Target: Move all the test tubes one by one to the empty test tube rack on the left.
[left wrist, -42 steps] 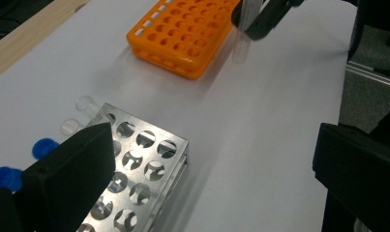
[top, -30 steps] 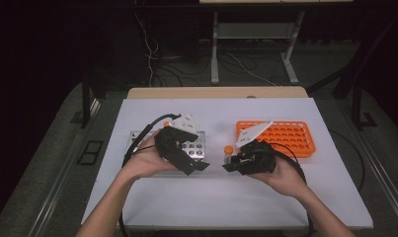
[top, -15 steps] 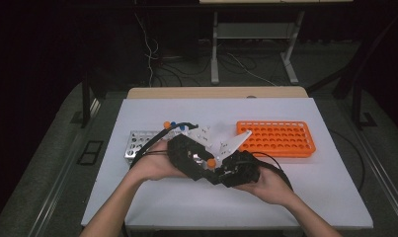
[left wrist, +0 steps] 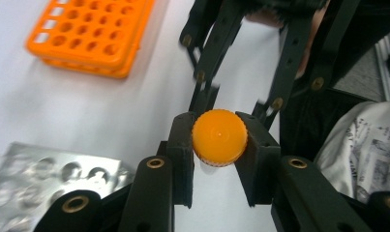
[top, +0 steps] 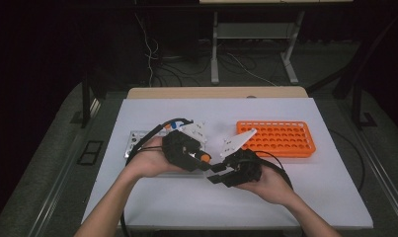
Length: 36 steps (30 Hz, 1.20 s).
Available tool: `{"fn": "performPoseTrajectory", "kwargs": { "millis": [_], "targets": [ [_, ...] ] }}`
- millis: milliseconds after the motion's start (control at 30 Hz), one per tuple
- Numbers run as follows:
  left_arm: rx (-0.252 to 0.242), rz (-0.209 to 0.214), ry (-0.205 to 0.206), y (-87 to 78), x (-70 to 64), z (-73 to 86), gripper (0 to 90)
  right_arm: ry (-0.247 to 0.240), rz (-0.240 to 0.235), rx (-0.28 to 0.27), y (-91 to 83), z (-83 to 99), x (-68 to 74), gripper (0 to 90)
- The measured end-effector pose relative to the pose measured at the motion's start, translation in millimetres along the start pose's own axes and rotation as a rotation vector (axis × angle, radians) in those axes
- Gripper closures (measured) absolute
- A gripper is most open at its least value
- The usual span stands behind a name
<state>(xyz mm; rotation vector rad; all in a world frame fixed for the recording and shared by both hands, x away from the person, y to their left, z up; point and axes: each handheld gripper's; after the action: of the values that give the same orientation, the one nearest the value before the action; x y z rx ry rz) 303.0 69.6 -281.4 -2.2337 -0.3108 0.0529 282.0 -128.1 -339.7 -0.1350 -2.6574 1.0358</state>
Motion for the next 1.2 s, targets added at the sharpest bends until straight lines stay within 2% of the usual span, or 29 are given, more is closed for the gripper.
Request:
{"fn": "performPoseTrajectory", "kwargs": {
  "millis": [67, 333, 433, 467, 533, 600, 667, 933, 1200],
  "targets": [
    [-0.006, -0.023, -0.005, -6.7, 4.7, 1.6, 68.4, 0.008, 0.013, -0.020, -5.5, 2.1, -1.6, 56.8],
    [-0.011, -0.106, -0.056, -31.8, 24.9, 15.3, 68.4, 0.066, 0.064, -0.090, -25.1, 17.4, -8.3, 34.0],
    [-0.007, -0.132, -0.078, -37.9, 31.5, 20.4, 68.4, 0.094, 0.088, -0.111, -30.3, 24.8, -11.6, 21.7],
    [-0.006, -0.141, -0.087, -39.8, 33.8, 22.3, 68.4, 0.102, 0.096, -0.115, -31.2, 26.5, -12.6, 14.9],
    [-0.003, -0.157, -0.095, -44.0, 39.3, 26.2, 68.5, 0.118, 0.106, -0.122, -34.0, 32.7, -14.9, 10.5],
    [0.000, -0.171, -0.107, -47.3, 43.6, 29.8, 68.5, 0.128, 0.125, -0.137, -35.9, 37.9, -16.1, 0.0],
    [0.008, -0.185, -0.113, -49.7, 47.5, 32.7, 68.5, 0.141, 0.143, -0.152, -38.0, 44.2, -17.5, 0.2],
    [0.025, -0.243, -0.159, -57.3, 66.4, 46.4, 68.6, 0.200, 0.151, -0.180, -44.8, 71.3, -20.2, 0.2],
    [0.032, -0.290, -0.199, -63.0, 84.9, 56.8, 68.7, 0.249, 0.163, -0.172, -50.3, 90.3, -19.2, 0.2]
  ]
}}
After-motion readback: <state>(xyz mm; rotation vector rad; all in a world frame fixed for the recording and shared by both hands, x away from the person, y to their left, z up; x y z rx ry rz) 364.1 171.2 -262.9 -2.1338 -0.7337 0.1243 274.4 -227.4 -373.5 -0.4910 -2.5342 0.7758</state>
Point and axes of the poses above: each handheld gripper's, and its own axes: y roughly forward along the jaws, z roughly out of its underside, x roughly to its left, and after that the axes turned 9 degrees about -z, right-handed
